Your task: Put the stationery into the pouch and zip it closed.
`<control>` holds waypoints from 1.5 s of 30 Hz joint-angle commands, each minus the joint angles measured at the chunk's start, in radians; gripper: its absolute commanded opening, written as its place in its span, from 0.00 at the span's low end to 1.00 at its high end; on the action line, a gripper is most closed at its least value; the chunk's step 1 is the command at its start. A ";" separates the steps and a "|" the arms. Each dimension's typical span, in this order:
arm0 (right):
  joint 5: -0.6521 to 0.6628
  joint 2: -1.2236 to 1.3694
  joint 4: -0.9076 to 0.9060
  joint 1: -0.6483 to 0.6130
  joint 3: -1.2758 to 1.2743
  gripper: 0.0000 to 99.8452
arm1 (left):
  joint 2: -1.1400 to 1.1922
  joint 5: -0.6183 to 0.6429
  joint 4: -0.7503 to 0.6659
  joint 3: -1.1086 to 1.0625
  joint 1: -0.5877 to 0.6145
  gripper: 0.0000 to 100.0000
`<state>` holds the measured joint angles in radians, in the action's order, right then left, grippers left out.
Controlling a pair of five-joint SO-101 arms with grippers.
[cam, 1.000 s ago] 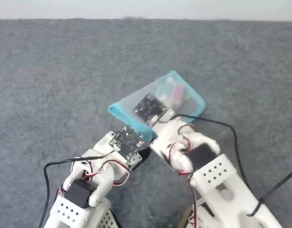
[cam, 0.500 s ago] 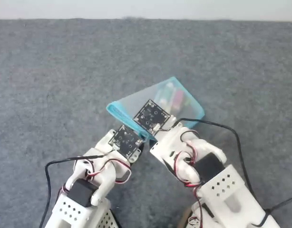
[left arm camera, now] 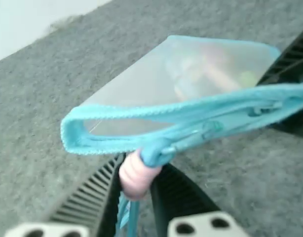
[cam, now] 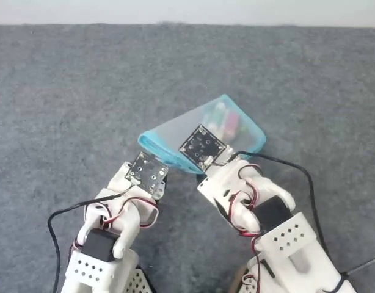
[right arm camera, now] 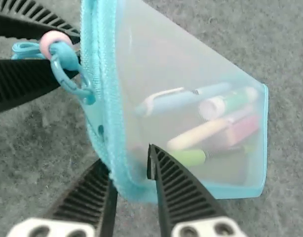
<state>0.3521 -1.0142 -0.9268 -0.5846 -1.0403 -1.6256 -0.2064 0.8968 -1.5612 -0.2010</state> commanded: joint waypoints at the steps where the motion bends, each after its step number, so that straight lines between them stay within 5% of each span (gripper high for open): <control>1: 0.011 -0.024 0.002 0.056 0.002 0.01 | -0.014 -0.012 -0.029 0.067 0.055 0.01; 6: 0.011 -0.024 0.001 0.058 0.002 0.01 | -0.014 -0.014 -0.026 0.067 0.061 0.01; 14: 0.011 -0.022 0.001 0.058 0.002 0.01 | -0.014 -0.011 -0.032 0.114 0.278 0.01; 23: 0.011 0.081 0.045 0.071 0.009 0.01 | -0.014 -0.014 -0.029 0.113 0.293 0.01; 28: 0.009 0.101 0.025 0.025 0.026 0.01 | -0.014 -0.031 -0.023 0.110 0.238 0.01; 33: 0.008 0.099 0.039 -0.116 -0.003 0.16 | -0.014 -0.046 0.037 0.147 0.146 0.01; 39: 0.003 0.097 0.045 -0.056 -0.005 0.36 | -0.008 -0.048 0.247 0.435 -0.003 0.01; 45: -0.012 0.079 0.047 -0.050 -0.005 0.37 | -0.005 -0.049 0.227 0.509 -0.123 0.01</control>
<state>0.3521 -0.9145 -0.9007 -0.6506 -1.0556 -1.6256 -0.2463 1.1485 -1.1377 -0.2547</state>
